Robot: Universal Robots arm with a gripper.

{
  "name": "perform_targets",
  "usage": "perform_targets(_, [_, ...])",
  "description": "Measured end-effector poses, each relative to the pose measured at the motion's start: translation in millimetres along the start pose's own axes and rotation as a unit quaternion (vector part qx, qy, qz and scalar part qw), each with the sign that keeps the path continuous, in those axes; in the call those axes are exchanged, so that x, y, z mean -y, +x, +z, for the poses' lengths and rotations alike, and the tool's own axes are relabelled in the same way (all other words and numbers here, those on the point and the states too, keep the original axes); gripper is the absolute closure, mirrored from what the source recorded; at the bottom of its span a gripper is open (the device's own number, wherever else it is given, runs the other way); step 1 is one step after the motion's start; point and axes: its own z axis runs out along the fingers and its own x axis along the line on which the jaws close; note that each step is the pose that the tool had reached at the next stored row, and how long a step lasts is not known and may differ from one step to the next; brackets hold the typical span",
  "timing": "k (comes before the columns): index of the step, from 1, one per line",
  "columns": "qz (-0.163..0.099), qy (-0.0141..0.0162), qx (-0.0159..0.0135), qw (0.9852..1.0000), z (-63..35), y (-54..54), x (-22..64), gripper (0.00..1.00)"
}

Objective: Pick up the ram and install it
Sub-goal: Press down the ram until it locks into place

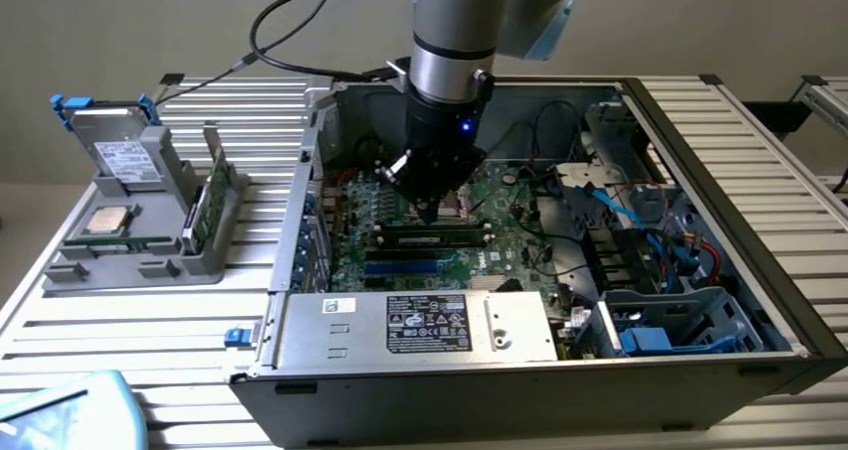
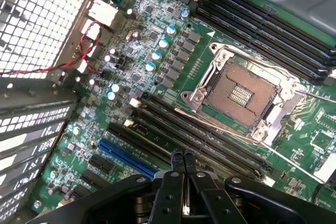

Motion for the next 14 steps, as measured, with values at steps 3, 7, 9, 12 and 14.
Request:
perform_targets(3, [0.021,-0.0014,0.0009,0.9998,0.4,0.0,0.0,0.9])
perform_targets(7, [0.048,-0.0031,0.0022,0.9988,0.9,-0.1,0.0,0.9])
perform_targets(9, [0.06,-0.0039,0.0028,0.9982,1.0,-0.1,0.0,0.9])
perform_targets(12, [0.079,-0.0046,0.004,0.9969,1.2,-0.1,0.0,0.9])
perform_targets(14, [0.091,-0.0051,0.0049,0.9958,1.4,-0.1,0.0,0.9])
